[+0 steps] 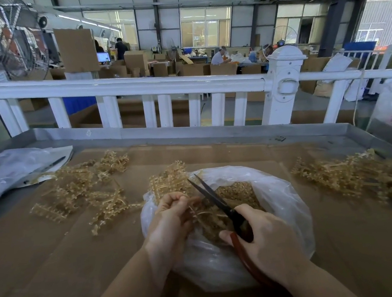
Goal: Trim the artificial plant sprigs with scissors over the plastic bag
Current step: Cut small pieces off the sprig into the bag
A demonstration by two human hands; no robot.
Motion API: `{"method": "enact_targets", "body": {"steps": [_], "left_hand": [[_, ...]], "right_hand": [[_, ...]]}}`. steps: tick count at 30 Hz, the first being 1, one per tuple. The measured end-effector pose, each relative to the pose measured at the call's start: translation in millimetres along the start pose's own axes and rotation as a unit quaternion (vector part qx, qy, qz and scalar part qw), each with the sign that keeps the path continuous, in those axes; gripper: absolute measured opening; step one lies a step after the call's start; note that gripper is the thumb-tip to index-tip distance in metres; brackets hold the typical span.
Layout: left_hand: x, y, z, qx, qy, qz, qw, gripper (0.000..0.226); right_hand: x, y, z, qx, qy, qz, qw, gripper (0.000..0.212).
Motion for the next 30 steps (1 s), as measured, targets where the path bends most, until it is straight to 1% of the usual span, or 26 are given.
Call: {"method": "enact_targets", "body": {"steps": [4, 7, 8, 10, 13, 18, 20, 22, 25, 26, 28, 30], "left_hand": [[-14.3, -2.4, -2.7, -0.010, 0.134, 0.000, 0.991, 0.015], [-27.8, -5.8, 1.1, -0.038, 0.191, -0.009, 0.981, 0.012], [-32.8, -8.1, 4.4, -0.062, 0.194, -0.021, 0.979, 0.013], [-45.3, -12.3, 14.0, -0.126, 0.164, -0.062, 0.976, 0.017], [-64.5, -13.9, 32.0, -0.211, 0.125, -0.128, 0.961, 0.023], [-84.3, -4.4, 66.5, -0.312, 0.095, -0.182, 0.928, 0.018], [-87.0, -0.8, 78.0, -0.344, 0.033, -0.189, 0.919, 0.014], [-87.7, 2.0, 89.1, -0.373, -0.091, -0.177, 0.906, 0.016], [-89.3, 5.0, 98.1, -0.363, -0.248, -0.199, 0.876, 0.015], [-89.7, 5.0, 99.6, -0.362, -0.297, -0.201, 0.860, 0.019], [-88.0, 3.1, 101.8, -0.362, -0.388, -0.170, 0.830, 0.027], [-86.6, 0.7, 102.2, -0.362, -0.466, -0.117, 0.799, 0.030]], "right_hand": [[1.2, 0.6, 1.7, -0.027, -0.014, 0.003, 1.000, 0.047], [2.6, 2.2, 6.6, -0.075, -0.007, 0.002, 0.997, 0.048], [2.6, 2.3, 7.3, -0.085, -0.006, -0.002, 0.996, 0.048], [2.5, 2.8, 6.5, -0.096, 0.005, -0.006, 0.995, 0.044], [1.4, 3.9, 2.9, -0.104, 0.024, -0.010, 0.994, 0.036], [-2.4, 3.6, -1.7, -0.105, 0.037, -0.024, 0.993, 0.033], [-3.3, 3.1, -3.7, -0.102, 0.051, -0.031, 0.993, 0.033], [-5.0, 2.3, -6.3, -0.085, 0.066, -0.042, 0.993, 0.034], [-11.9, 0.2, -14.6, -0.018, 0.060, -0.075, 0.995, 0.036], [-14.2, -0.1, -17.0, -0.004, 0.053, -0.083, 0.995, 0.037], [-16.5, -1.0, -18.6, 0.006, 0.048, -0.094, 0.994, 0.038], [-16.7, -1.6, -18.4, 0.008, 0.045, -0.100, 0.994, 0.039]]}}
Point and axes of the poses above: each hand's wrist, its own y-axis away from the middle knuckle, its own z-axis out of the back of the hand, x = y × z, the point moved 5 cm from there along -y, towards the middle knuckle, and after that the axes turned 6 degrees about x, right-handed, at the moved point
